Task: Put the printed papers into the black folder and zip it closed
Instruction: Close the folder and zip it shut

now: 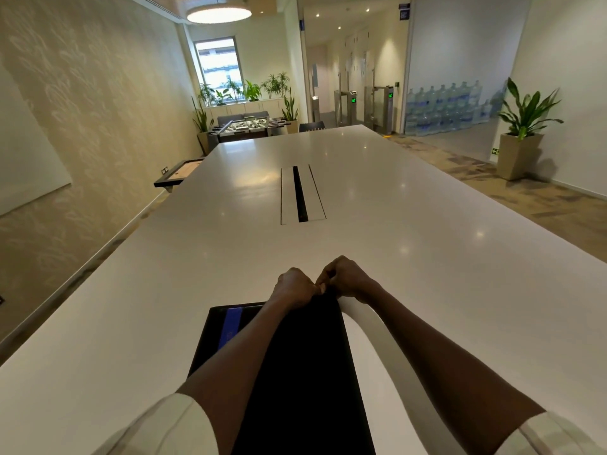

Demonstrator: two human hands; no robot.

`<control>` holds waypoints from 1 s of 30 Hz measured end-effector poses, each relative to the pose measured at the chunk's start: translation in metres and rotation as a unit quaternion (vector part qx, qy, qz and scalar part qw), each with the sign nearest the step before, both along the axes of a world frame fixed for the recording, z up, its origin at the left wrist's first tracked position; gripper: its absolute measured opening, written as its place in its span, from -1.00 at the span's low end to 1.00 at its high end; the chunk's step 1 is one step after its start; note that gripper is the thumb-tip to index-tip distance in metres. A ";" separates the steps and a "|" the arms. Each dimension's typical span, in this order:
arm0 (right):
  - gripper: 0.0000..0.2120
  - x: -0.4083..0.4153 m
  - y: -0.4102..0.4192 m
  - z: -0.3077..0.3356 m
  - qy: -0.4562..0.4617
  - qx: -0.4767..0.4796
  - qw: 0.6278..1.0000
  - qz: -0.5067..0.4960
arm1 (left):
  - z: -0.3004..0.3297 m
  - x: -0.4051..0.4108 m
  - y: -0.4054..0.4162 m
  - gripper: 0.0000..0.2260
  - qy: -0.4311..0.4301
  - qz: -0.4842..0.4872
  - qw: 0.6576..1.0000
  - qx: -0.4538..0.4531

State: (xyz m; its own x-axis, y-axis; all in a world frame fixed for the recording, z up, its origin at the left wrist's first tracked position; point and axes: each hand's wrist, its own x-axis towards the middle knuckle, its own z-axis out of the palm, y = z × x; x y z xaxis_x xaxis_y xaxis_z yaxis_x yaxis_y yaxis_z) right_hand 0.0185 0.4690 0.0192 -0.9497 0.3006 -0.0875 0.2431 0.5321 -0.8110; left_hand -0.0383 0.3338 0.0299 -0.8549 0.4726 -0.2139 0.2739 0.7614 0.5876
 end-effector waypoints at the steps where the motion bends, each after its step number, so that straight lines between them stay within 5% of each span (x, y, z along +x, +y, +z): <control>1: -0.83 0.001 0.000 0.000 0.003 -0.007 1.000 -0.010 | 0.000 -0.002 0.003 -0.70 -0.013 0.009 1.000 0.001; 7: -0.81 0.012 0.000 -0.004 0.010 -0.089 0.994 -0.057 | -0.003 -0.008 0.014 -0.56 -0.014 0.091 0.996 -0.008; 18: -0.80 0.028 -0.005 -0.013 -0.052 -0.174 0.978 -0.098 | 0.002 -0.005 0.029 -0.75 0.139 0.085 0.984 -0.069; 30: -0.77 0.031 -0.009 -0.014 -0.051 -0.194 0.972 -0.124 | 0.005 -0.015 0.008 -0.74 0.164 0.073 0.980 -0.087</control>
State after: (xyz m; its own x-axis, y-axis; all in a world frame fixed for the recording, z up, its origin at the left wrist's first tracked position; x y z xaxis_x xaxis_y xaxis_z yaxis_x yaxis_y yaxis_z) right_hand 0.0491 0.4603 0.0047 -0.8325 0.4450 -0.3300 0.4151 0.1066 -0.9035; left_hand -0.0537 0.3423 0.0351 -0.9470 0.3208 0.0172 0.3069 0.8875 0.3438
